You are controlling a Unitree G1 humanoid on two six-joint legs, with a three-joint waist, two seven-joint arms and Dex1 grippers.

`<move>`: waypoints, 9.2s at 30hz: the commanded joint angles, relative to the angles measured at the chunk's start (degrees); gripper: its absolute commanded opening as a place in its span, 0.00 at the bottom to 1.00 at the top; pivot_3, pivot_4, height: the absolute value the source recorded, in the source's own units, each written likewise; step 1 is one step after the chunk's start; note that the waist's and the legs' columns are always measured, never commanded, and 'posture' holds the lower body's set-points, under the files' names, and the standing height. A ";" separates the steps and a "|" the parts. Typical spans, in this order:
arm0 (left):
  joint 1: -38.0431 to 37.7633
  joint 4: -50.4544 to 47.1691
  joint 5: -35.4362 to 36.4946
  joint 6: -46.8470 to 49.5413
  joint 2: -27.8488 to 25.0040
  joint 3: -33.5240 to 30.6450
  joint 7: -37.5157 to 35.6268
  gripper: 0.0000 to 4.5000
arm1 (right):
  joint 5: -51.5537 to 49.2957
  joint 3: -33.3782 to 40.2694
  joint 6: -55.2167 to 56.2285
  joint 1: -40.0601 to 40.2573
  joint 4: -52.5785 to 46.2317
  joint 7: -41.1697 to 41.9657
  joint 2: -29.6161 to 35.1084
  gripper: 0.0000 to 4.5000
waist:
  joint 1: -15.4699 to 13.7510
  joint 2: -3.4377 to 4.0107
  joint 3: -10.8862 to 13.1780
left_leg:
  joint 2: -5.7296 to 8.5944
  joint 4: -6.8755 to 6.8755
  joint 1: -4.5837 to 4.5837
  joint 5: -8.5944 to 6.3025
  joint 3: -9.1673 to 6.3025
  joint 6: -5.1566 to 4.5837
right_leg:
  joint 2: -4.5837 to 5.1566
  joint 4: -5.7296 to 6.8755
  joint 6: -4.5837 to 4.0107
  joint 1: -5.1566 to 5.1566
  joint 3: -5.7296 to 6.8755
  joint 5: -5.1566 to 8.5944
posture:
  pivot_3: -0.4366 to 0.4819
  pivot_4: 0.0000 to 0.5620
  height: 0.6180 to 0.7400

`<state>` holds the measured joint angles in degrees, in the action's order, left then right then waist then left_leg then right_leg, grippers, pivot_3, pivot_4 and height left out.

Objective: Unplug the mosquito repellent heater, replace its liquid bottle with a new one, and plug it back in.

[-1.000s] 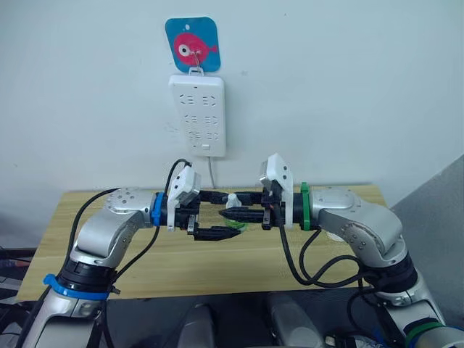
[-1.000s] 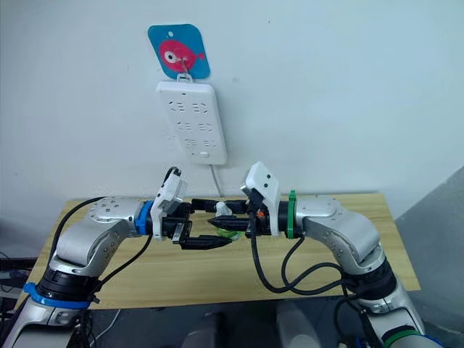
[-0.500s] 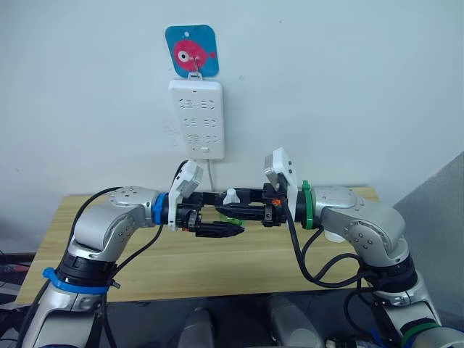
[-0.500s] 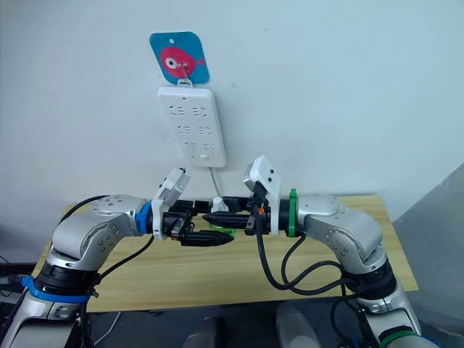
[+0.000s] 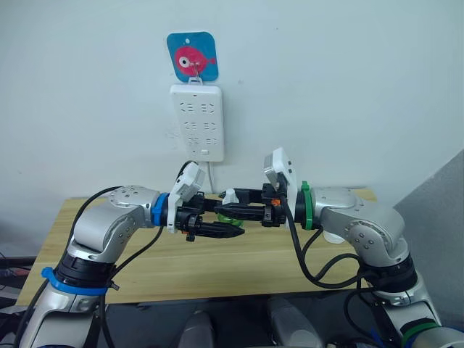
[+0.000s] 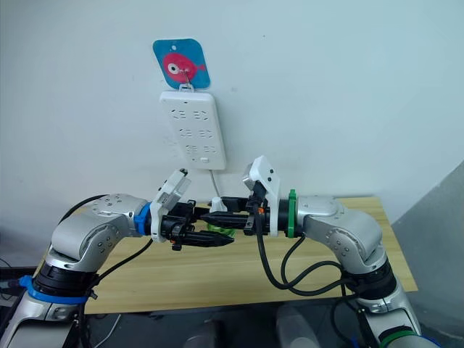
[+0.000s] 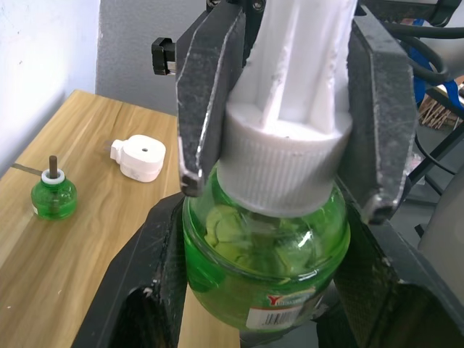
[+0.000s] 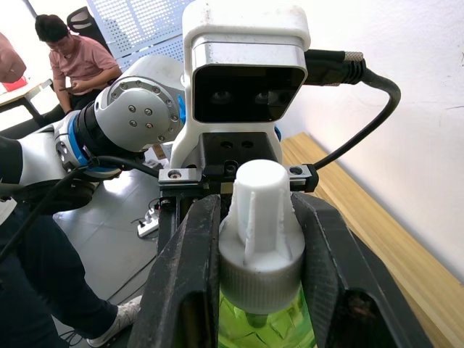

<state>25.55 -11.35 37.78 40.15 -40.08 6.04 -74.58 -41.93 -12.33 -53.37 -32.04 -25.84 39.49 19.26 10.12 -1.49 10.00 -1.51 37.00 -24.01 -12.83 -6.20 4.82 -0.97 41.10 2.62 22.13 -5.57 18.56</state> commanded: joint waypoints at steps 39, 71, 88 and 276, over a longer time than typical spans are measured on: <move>-0.13 2.63 -7.66 -13.96 4.74 0.25 3.92 0.52 | 9.70 -5.37 11.69 -0.78 0.38 3.67 1.33 0.25 | 1.03 0.06 -0.62 | 0.05 0.02 0.13 0.03 0.02 -0.04 | -0.05 0.06 -0.02 -0.10 -0.06 -0.02 | 0.29 0.17 0.87; -3.75 4.05 -16.04 -26.02 14.50 1.31 18.06 0.52 | 15.19 2.54 8.61 11.87 -12.49 -10.12 1.52 0.72 | 1.27 0.38 -0.86 | 0.07 0.03 0.49 0.05 0.04 -0.06 | -0.39 -0.03 0.02 -0.46 -0.15 0.01 | 0.22 0.17 0.87; -4.74 3.51 -16.24 -27.07 14.98 0.78 18.35 0.52 | 18.09 -1.69 12.42 7.20 -5.12 -9.07 -0.73 0.23 | 1.23 0.42 -1.01 | 0.07 -0.01 0.56 0.05 0.01 -0.06 | -0.41 -0.04 -0.07 -0.53 -0.12 -0.04 | 0.26 0.14 0.87; -26.61 -5.23 -13.27 -21.53 -1.68 -7.47 14.41 0.52 | 34.97 2.53 56.47 16.82 35.82 -6.63 -8.22 1.00 | -2.23 0.68 -0.13 | -0.16 -0.92 1.12 0.02 0.19 -0.05 | -0.63 -0.22 -0.31 -0.67 -0.29 0.31 | 0.36 0.23 0.87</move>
<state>-2.14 -16.35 24.48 20.14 -42.11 -1.42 -59.61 -4.51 -8.26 7.23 -16.20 19.74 28.68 10.08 7.89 -0.81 9.87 -1.68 36.07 -22.87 -12.81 -6.04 4.77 -1.60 40.88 2.32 21.44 -5.83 18.88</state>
